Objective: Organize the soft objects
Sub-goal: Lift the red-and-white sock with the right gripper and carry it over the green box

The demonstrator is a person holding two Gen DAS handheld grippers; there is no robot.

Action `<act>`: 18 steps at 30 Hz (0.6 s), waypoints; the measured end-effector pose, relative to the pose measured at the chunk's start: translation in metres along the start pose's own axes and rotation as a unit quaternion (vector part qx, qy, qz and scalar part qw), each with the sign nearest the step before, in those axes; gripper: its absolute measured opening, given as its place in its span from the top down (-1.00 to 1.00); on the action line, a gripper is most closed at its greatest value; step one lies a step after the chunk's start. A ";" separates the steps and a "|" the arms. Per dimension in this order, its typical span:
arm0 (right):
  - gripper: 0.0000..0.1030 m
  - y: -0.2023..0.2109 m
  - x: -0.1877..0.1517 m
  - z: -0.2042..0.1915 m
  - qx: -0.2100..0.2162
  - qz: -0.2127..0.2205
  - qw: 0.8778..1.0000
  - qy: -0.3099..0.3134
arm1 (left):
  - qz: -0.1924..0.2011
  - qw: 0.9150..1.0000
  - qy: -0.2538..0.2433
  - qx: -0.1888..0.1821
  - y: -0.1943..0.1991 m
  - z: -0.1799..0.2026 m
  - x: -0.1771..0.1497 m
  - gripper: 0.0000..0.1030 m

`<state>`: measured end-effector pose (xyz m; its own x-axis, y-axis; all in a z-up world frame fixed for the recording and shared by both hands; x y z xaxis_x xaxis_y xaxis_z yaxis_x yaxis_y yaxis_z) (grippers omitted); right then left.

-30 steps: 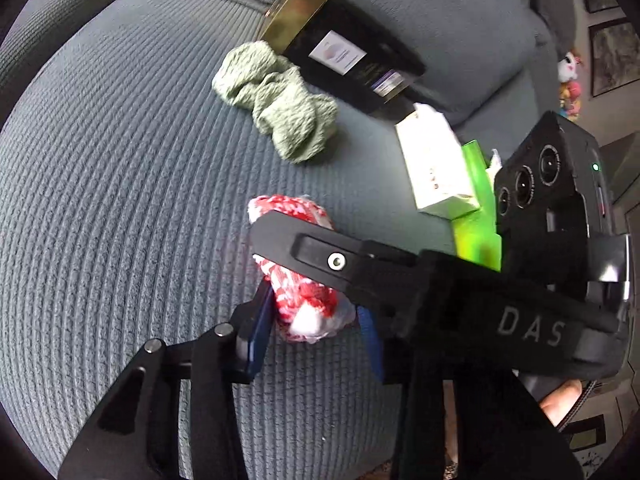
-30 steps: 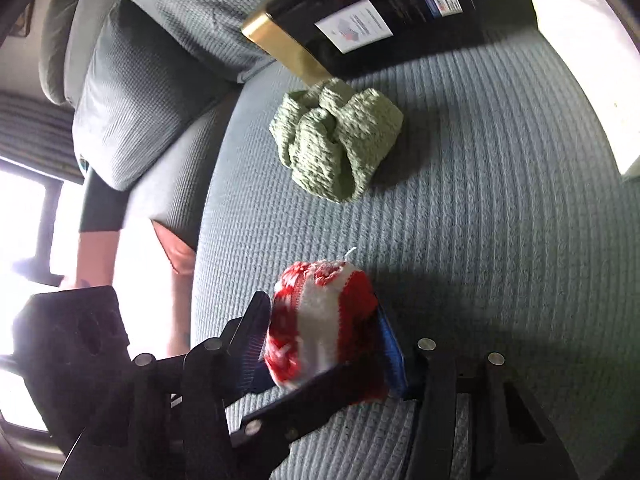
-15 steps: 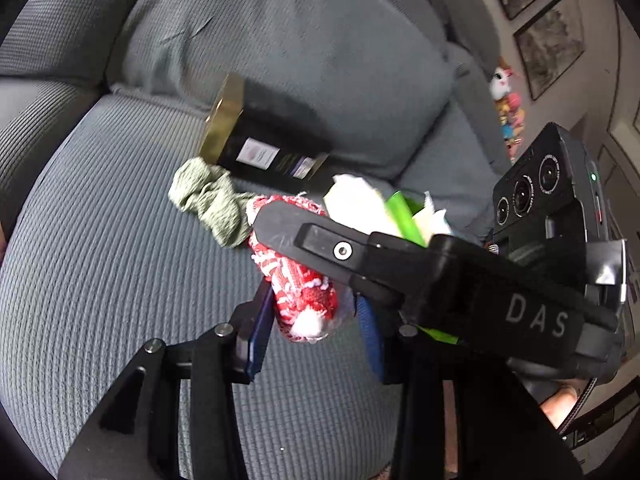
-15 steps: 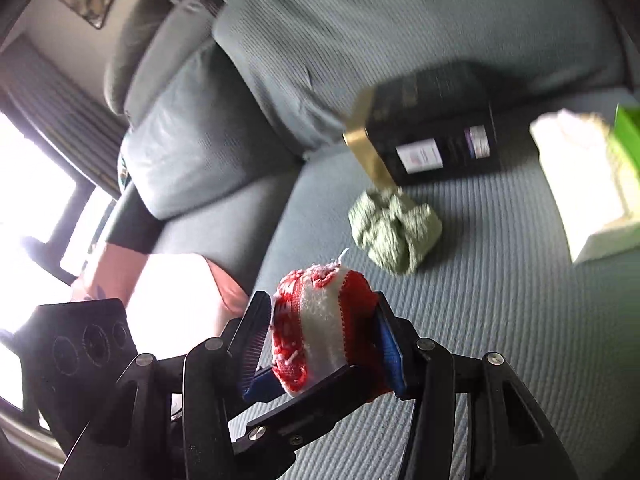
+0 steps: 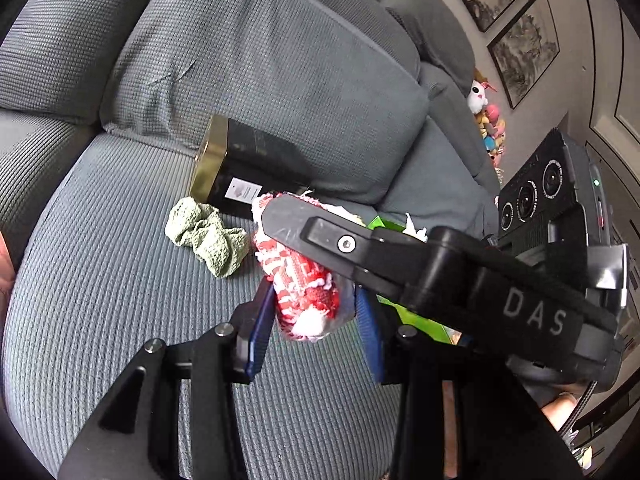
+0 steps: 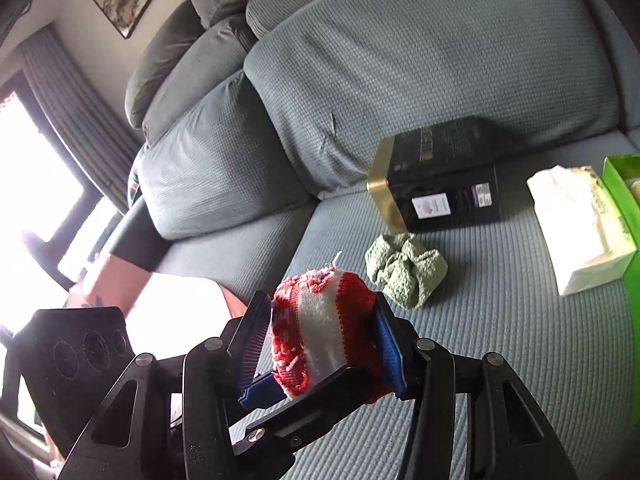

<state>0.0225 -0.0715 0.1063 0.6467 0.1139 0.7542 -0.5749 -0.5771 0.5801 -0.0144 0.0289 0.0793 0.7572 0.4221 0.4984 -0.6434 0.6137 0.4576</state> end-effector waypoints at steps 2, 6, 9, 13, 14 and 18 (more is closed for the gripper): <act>-0.03 0.003 0.000 -0.001 -0.002 0.005 1.000 0.004 | 0.004 1.000 -0.002 -0.003 0.002 0.002 0.000 0.29; -0.03 0.007 0.002 -0.004 -0.008 0.014 1.000 0.009 | 0.011 1.000 -0.007 -0.007 0.004 0.004 0.000 0.29; -0.03 0.010 0.003 -0.006 -0.014 0.020 1.000 0.016 | 0.014 1.000 -0.008 -0.013 0.005 0.006 -0.001 0.29; -0.03 0.012 0.003 -0.008 -0.028 0.021 0.999 0.022 | 0.014 1.000 -0.008 -0.015 0.004 0.007 -0.001 0.29; -0.03 0.012 0.003 -0.008 -0.035 0.020 0.999 0.022 | 0.016 1.000 -0.009 -0.015 0.005 0.008 -0.001 0.29; -0.03 0.016 0.003 -0.009 -0.033 0.023 0.999 0.023 | 0.023 0.999 -0.013 -0.022 0.007 0.011 -0.001 0.29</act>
Point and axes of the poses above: each gripper's, at about its wrist camera, not at the fingertips, and y roughly against the way its jaws point, z to its right, x to its top, the point moved 2 cm from there along -y, roughly the way its jaws point, and after that the axes turned 14 degrees about y, right-handed, at the moved point
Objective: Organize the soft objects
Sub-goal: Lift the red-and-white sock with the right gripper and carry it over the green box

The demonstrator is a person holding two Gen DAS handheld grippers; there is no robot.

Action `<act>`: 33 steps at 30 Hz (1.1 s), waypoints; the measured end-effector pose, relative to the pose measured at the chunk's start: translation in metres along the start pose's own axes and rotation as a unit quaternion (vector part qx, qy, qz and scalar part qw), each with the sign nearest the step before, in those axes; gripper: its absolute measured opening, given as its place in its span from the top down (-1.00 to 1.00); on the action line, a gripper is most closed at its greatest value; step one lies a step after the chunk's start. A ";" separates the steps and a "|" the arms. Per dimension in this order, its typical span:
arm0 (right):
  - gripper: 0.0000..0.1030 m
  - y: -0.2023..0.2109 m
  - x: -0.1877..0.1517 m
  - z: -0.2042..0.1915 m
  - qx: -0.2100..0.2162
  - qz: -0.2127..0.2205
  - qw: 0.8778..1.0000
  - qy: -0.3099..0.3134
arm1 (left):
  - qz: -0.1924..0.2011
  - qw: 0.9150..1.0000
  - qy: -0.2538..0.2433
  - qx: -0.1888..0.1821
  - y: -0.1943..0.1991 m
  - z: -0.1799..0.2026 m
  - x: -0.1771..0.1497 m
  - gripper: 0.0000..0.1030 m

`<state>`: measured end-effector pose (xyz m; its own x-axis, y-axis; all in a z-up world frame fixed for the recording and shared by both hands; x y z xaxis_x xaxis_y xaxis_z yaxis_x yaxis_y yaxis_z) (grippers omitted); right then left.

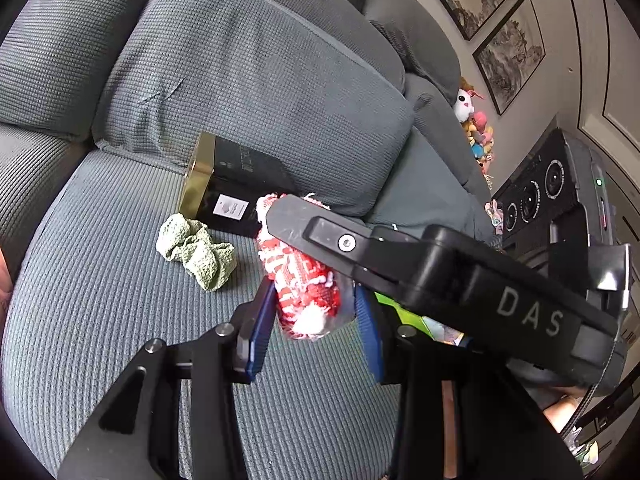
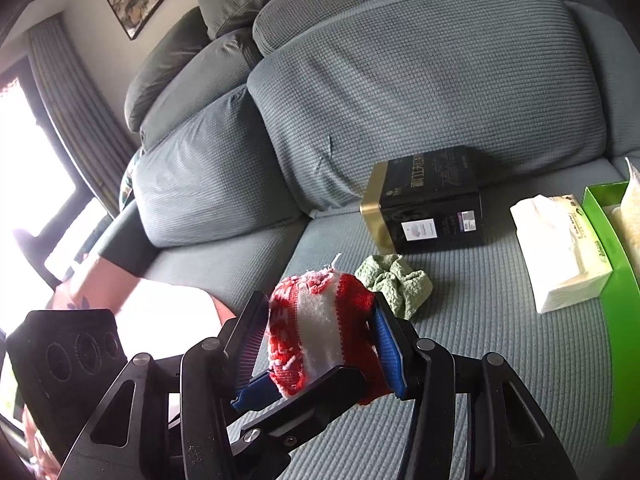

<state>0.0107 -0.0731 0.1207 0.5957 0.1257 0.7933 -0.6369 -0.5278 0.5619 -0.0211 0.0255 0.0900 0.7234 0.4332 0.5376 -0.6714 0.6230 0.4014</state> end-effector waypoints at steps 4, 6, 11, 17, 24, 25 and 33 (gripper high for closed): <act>-0.03 0.006 0.002 -0.003 -0.011 0.005 1.000 0.010 | 0.001 1.000 -0.004 -0.007 0.001 0.004 0.000 0.29; -0.03 0.010 0.002 -0.004 -0.015 0.007 1.000 0.014 | 0.002 1.000 -0.010 -0.010 0.002 0.007 0.000 0.29; -0.03 0.022 0.006 -0.006 -0.025 0.016 0.999 0.024 | 0.005 0.999 -0.017 -0.027 0.002 0.015 -0.001 0.29; -0.03 0.036 0.008 -0.001 -0.038 0.020 0.999 0.031 | -0.001 0.999 -0.039 -0.026 -0.003 0.033 -0.001 0.29; -0.03 0.069 0.012 0.018 -0.055 0.059 0.996 0.034 | -0.008 0.996 -0.081 -0.042 -0.020 0.071 -0.006 0.29; -0.03 0.076 0.012 0.025 -0.055 0.067 0.996 0.028 | -0.011 0.995 -0.088 -0.042 -0.024 0.077 -0.007 0.29; -0.03 0.125 -0.004 0.101 -0.055 0.122 0.989 -0.057 | -0.060 0.983 -0.172 -0.029 -0.085 0.144 -0.030 0.29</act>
Point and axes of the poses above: each gripper's, at about its wrist camera, not at the fingertips, and y roughly against the way its jaws point, z to its right, x to its top, the point moved 2 cm from there along -y, roughly the way its jaws point, and after that the axes turned 14 degrees about y, right-handed, at the moved point
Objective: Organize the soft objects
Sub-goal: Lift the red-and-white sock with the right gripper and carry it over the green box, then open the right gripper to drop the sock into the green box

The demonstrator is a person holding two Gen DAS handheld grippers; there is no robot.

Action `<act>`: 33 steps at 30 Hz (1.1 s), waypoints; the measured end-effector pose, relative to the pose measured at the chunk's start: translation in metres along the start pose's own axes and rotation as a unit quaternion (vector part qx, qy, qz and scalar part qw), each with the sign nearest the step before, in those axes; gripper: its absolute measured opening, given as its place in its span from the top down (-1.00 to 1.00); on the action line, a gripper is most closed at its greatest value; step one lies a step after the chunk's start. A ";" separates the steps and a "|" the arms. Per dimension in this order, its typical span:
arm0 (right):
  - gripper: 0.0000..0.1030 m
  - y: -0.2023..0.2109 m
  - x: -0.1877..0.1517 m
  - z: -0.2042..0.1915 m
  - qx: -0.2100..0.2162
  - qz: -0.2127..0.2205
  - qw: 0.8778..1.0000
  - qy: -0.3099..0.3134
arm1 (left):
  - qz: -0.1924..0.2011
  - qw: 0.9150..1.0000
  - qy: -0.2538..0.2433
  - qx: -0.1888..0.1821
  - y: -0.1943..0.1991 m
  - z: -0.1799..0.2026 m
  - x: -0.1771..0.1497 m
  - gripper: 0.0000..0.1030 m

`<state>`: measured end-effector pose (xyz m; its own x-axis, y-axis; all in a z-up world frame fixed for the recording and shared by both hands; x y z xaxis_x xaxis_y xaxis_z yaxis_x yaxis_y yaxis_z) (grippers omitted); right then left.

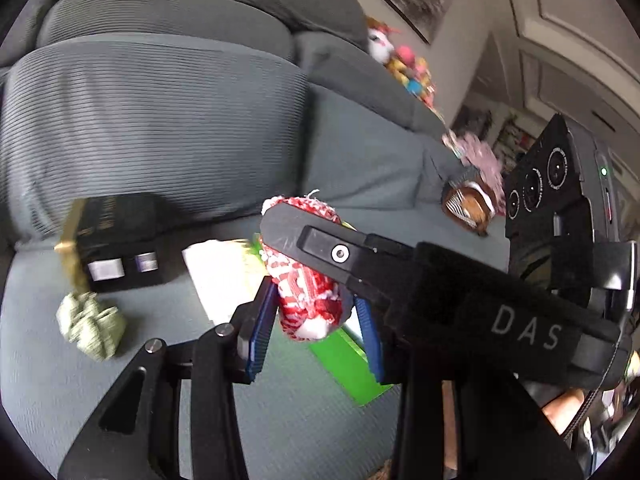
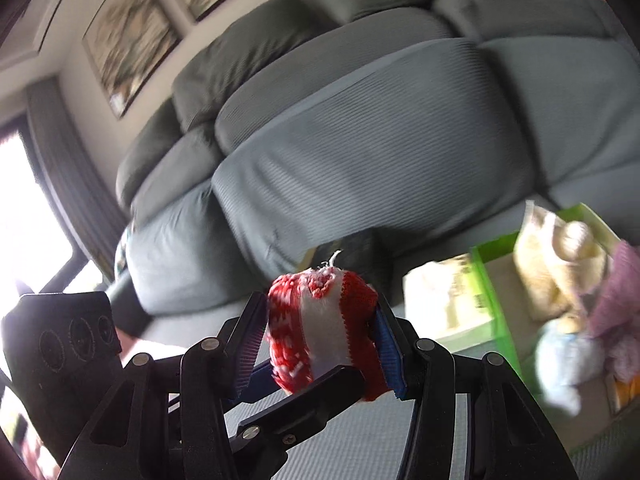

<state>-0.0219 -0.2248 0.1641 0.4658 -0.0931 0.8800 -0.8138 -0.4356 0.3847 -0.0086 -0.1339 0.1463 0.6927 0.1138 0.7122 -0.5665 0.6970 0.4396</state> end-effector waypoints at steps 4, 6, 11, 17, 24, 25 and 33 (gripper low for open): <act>-0.03 0.020 -0.004 0.042 -0.021 0.025 0.998 -0.048 | -0.030 0.999 -0.025 -0.014 -0.037 0.025 -0.002 0.29; -0.03 0.029 -0.009 0.062 -0.032 0.030 0.996 -0.073 | -0.045 0.998 -0.029 -0.017 -0.053 0.034 -0.005 0.29; -0.03 0.045 -0.022 0.107 -0.054 0.048 0.990 -0.123 | -0.082 0.995 -0.048 -0.026 -0.096 0.054 -0.011 0.29; -0.03 0.053 -0.032 0.147 -0.073 0.073 0.978 -0.180 | -0.107 0.992 -0.057 -0.036 -0.128 0.066 -0.011 0.29; -0.03 0.057 -0.037 0.163 -0.090 0.095 0.970 -0.205 | -0.126 0.990 -0.050 -0.025 -0.154 0.071 -0.011 0.29; -0.03 0.057 -0.038 0.166 -0.098 0.093 0.968 -0.209 | -0.128 0.990 -0.053 -0.022 -0.157 0.072 -0.011 0.29; -0.03 0.067 -0.050 0.183 -0.172 0.093 0.950 -0.242 | -0.132 0.991 -0.022 -0.013 -0.175 0.069 -0.007 0.28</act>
Point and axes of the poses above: each gripper's, at about its wrist camera, not at the fingertips, and y roughly against the way its jaws point, z to its right, x to its top, the point moved 2 cm from there along -y, roughly the way its jaws point, and after that the axes turned 14 degrees about y, right-handed, at the moved point
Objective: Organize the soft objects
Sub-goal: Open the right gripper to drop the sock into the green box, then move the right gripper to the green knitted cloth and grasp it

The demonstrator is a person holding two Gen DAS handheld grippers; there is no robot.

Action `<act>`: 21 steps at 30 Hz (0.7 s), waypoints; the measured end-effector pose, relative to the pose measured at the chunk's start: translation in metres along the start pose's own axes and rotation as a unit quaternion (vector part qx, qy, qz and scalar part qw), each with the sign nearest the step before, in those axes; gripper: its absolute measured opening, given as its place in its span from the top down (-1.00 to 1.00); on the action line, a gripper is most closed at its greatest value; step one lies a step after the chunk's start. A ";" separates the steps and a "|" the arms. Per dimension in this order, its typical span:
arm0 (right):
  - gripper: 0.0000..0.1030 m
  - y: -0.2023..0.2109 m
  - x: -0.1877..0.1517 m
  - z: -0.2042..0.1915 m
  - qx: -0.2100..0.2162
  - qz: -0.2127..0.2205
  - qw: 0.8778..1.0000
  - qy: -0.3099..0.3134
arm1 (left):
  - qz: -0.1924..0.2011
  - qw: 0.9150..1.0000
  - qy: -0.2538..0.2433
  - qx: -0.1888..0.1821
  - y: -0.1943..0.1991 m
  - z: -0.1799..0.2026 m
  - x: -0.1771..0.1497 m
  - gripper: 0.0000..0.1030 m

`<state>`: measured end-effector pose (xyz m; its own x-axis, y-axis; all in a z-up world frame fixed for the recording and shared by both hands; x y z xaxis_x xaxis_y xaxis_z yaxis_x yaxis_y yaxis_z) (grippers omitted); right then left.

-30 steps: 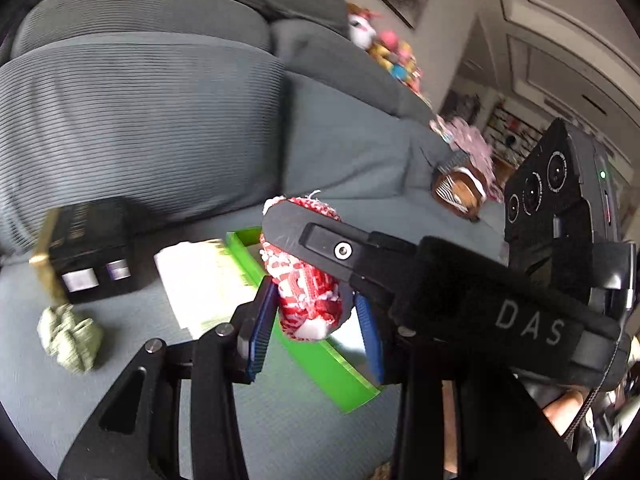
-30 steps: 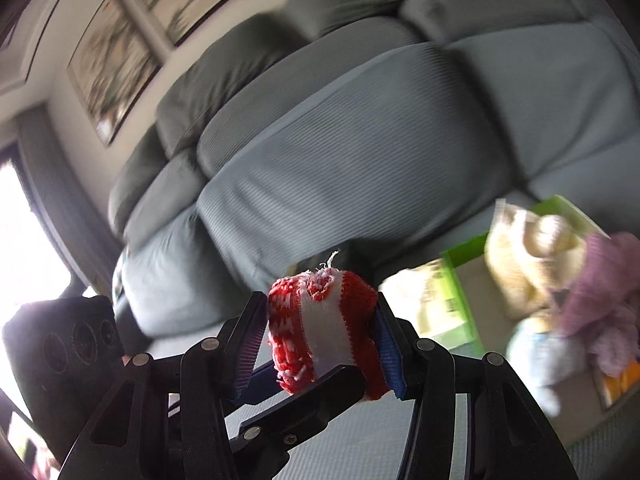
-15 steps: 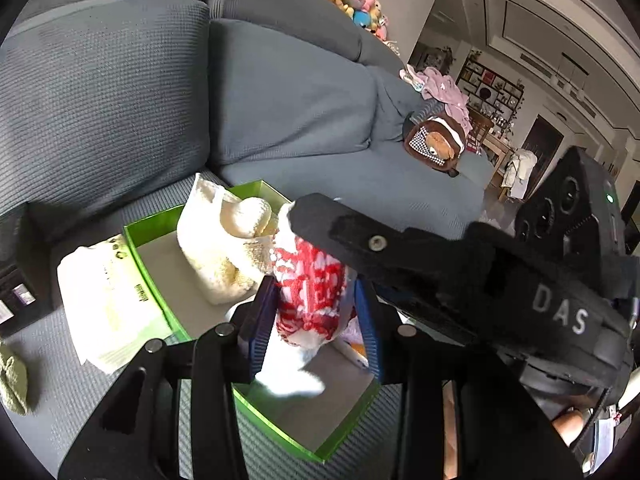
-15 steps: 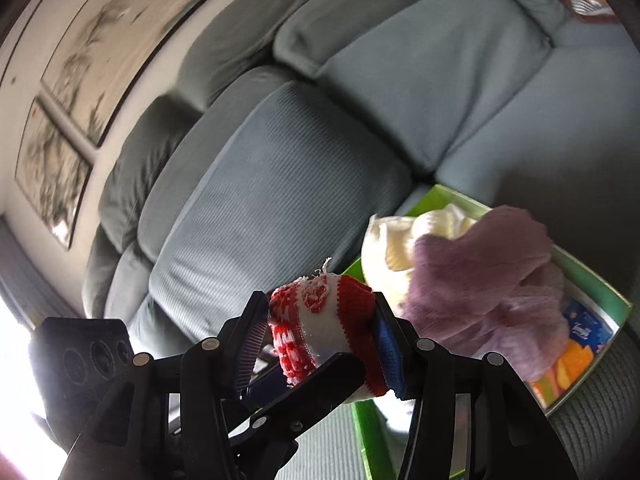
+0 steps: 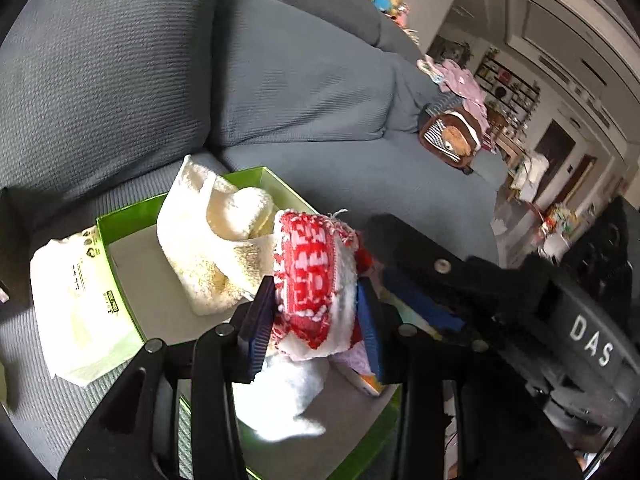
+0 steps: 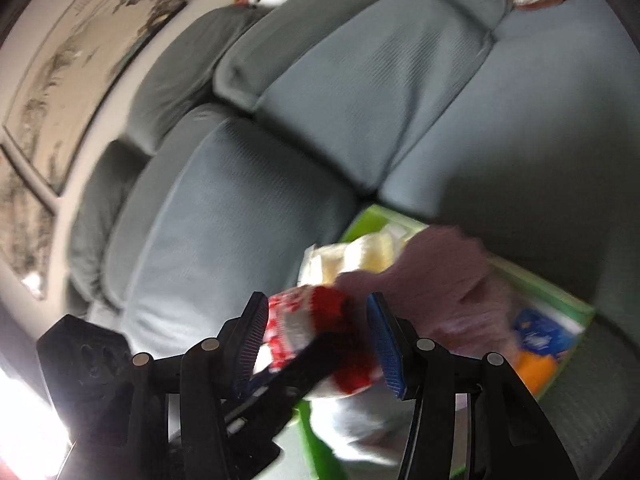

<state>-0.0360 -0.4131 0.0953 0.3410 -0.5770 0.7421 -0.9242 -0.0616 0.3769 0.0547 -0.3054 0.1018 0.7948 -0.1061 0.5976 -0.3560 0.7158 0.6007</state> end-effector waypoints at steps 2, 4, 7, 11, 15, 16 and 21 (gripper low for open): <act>-0.03 0.001 0.001 0.001 -0.031 -0.004 1.000 0.005 | 0.004 1.000 0.011 0.003 0.003 -0.004 0.002 0.23; -0.03 0.001 0.001 0.002 -0.023 -0.004 1.000 0.000 | 0.011 1.000 0.012 0.007 0.011 -0.006 0.001 0.15; -0.05 0.003 0.001 -0.001 -0.021 -0.003 1.000 0.000 | 0.037 0.999 0.005 0.022 0.027 -0.009 0.003 -0.16; -0.19 0.004 0.003 -0.021 -0.013 0.000 1.000 0.026 | 0.064 0.997 0.018 0.039 0.050 -0.027 0.008 -0.55; -0.19 -0.005 -0.002 -0.046 0.005 -0.015 0.998 0.056 | 0.079 0.993 0.049 0.075 0.069 -0.059 0.009 -0.55; -0.19 -0.008 -0.004 -0.054 0.006 -0.021 0.997 0.067 | 0.082 0.991 0.054 0.090 0.076 -0.068 0.008 -0.55; -0.42 -0.030 -0.015 -0.091 0.029 -0.052 0.993 0.106 | 0.115 0.962 0.087 0.233 0.114 -0.124 0.007 -0.55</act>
<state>0.0018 -0.3284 0.1234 0.4585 -0.3812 0.8027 -0.8880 -0.1623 0.4302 0.0803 -0.1387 0.1087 0.7247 0.1644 0.6692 -0.6814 0.3160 0.6602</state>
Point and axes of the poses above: each gripper's, at about its wrist camera, not at the fingertips, and y roughly against the way its jaws point, z to its right, x to its top, the point moved 2 cm from there along -y, roughly the way its jaws point, and after that the axes turned 14 degrees about y, right-handed, at the moved point
